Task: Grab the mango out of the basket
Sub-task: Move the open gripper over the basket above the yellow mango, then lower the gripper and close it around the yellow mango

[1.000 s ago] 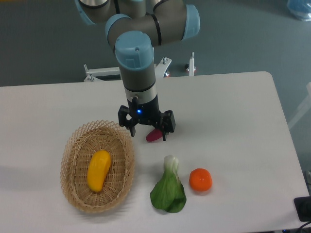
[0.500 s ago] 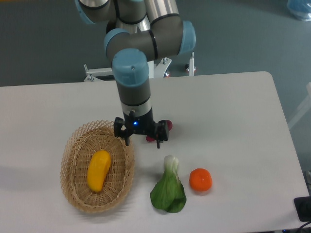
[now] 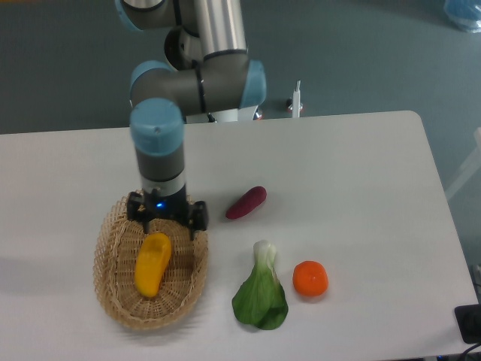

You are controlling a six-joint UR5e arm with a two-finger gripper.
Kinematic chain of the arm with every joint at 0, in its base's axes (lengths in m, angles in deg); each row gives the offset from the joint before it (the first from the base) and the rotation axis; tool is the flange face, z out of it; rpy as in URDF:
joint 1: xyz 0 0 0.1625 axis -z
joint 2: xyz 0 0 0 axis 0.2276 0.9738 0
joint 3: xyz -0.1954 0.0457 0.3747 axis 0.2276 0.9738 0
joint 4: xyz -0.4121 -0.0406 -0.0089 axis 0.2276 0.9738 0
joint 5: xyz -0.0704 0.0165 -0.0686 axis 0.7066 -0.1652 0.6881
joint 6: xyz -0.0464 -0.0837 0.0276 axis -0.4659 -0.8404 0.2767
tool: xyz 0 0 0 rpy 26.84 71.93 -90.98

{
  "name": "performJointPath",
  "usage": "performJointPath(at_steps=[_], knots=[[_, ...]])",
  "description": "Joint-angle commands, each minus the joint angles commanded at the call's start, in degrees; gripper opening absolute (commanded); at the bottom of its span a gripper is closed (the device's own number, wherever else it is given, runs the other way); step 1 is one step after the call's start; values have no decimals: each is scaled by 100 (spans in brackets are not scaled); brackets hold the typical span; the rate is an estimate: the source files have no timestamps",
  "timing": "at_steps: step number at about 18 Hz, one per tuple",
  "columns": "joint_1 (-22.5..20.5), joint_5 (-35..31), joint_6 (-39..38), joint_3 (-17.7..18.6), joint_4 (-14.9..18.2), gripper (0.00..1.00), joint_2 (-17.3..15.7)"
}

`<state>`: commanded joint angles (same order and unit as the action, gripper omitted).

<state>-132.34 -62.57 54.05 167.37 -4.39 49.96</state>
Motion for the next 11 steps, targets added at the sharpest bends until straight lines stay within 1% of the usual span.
performJointPath(at_steps=[2, 8, 11], knots=[[62, -18, 9, 0, -133, 100, 124], [62, -53, 61, 17, -142, 100, 229], [62, -62, 53, -18, -151, 100, 335]])
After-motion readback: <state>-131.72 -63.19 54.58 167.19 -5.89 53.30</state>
